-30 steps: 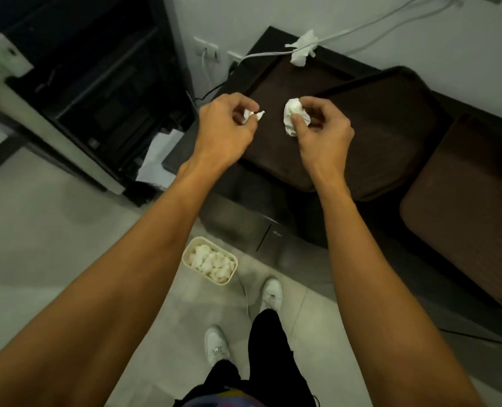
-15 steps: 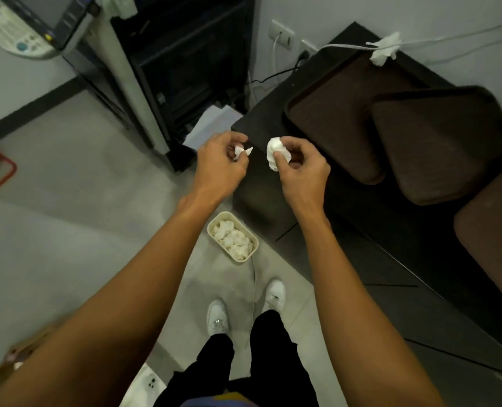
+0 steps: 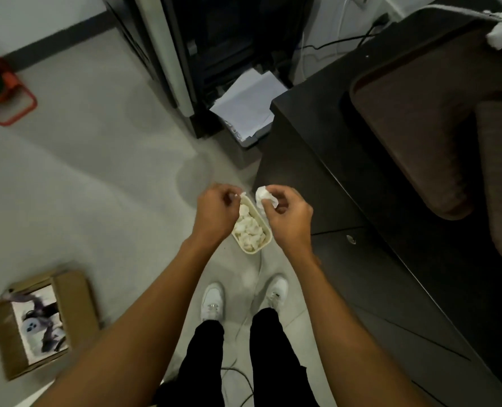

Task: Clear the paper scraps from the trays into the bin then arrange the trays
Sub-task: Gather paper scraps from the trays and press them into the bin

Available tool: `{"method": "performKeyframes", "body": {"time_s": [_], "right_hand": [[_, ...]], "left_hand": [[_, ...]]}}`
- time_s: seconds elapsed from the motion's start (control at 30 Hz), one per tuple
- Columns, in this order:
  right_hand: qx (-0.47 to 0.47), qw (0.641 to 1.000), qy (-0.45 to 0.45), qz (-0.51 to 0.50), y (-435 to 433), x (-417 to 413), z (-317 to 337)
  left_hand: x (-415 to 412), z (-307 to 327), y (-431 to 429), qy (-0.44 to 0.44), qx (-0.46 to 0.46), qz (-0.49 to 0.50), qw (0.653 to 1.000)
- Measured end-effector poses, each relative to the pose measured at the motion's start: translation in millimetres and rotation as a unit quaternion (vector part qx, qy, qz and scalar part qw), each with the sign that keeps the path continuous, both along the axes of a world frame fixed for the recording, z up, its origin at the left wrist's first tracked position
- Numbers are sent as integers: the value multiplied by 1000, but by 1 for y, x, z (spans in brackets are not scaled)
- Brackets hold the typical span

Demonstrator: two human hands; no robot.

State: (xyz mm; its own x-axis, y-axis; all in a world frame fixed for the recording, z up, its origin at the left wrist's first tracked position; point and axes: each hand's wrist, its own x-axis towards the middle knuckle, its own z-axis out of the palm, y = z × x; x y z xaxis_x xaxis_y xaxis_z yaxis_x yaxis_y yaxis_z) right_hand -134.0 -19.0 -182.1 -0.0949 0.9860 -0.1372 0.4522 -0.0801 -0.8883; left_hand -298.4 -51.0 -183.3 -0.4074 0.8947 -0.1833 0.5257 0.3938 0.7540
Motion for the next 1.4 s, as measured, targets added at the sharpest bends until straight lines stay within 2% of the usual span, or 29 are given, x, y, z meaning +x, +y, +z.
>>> {"method": "performKeyframes", "body": {"time_s": [0.23, 0.6, 0.8, 0.93, 1.0, 1.1, 1.2, 1.4], "right_hand": [[-103, 993, -50, 8, 9, 12, -132], [-119, 980, -151, 47, 15, 11, -330], [-134, 966, -205, 77, 12, -10, -414], [-151, 939, -283, 123, 5, -18, -462], [-164, 927, -292, 168, 0, -20, -477], [-217, 914, -260, 222, -10, -21, -486], [-236, 925, -224, 195, -13, -16, -478], [-101, 965, -216, 110, -11, 8, -438]], "left_hand": [[1, -120, -2, -16, -71, 22, 997], [-11, -295, 12, -20, -117, 29, 993], [-18, -358, 7, -8, -112, 8, 994], [-21, -386, -2, -1, -99, 4, 995], [-22, -396, -7, 0, -93, 4, 996], [-22, -405, -12, 1, -92, 0, 996], [-19, -408, -15, -4, -97, -3, 995], [-9, -401, -13, 2, -109, -25, 994]]}}
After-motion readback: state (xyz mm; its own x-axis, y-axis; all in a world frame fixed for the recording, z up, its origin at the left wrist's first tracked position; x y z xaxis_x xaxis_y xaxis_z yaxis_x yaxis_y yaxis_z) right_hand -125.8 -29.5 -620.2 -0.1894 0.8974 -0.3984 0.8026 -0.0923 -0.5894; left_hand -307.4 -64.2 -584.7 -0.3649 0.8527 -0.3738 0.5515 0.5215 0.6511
